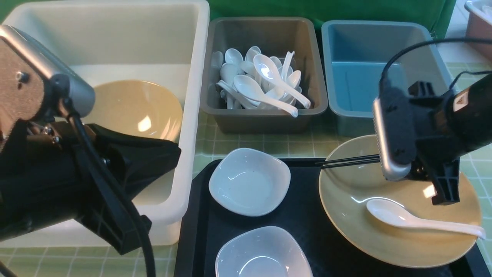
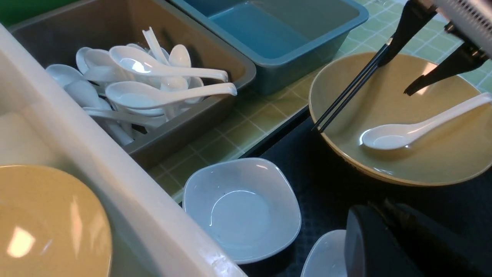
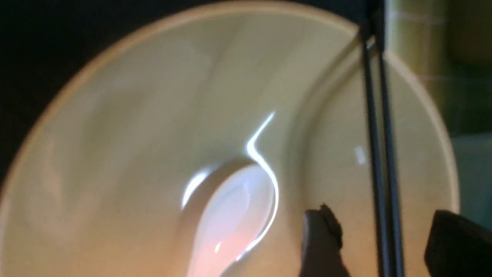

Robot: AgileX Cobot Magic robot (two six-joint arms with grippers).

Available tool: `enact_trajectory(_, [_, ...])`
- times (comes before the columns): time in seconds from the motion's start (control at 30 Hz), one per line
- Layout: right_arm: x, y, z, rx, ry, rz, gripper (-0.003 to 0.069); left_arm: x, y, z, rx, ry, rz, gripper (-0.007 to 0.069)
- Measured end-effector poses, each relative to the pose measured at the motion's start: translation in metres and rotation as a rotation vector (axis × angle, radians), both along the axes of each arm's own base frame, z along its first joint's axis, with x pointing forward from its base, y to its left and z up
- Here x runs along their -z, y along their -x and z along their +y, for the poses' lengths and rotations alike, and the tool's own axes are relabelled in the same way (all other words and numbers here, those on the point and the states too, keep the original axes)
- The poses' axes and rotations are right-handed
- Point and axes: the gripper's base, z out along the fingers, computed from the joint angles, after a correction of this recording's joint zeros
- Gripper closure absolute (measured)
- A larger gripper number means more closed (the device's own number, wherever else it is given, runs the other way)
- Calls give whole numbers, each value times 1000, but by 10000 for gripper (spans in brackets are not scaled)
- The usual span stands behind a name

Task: On green table put chopsticks spoon bowls plates into blue grey white boxes.
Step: 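Move the grippers toward the tableware on the black tray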

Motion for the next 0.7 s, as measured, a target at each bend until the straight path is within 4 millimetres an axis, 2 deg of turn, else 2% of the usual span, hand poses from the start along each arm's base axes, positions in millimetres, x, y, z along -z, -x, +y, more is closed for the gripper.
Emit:
enact_trajectory(0.13, [17,-17,2,-7,60,26,276,2,-3,-2,0,-9,12,626])
enact_trajectory(0.33, [33,-43,9,34,47,-1,276,7,-7,-7,1,-11,47,626])
enact_trajectory(0.47, [41,-51,11,38,53,15,293,9,-9,-9,3,6,79,626])
enact_trajectory(0.67, [31,-59,14,62,49,51,541,10,-9,-11,6,23,110,626])
enact_trajectory(0.7, [27,-59,15,63,49,58,556,10,-9,-11,6,23,110,626])
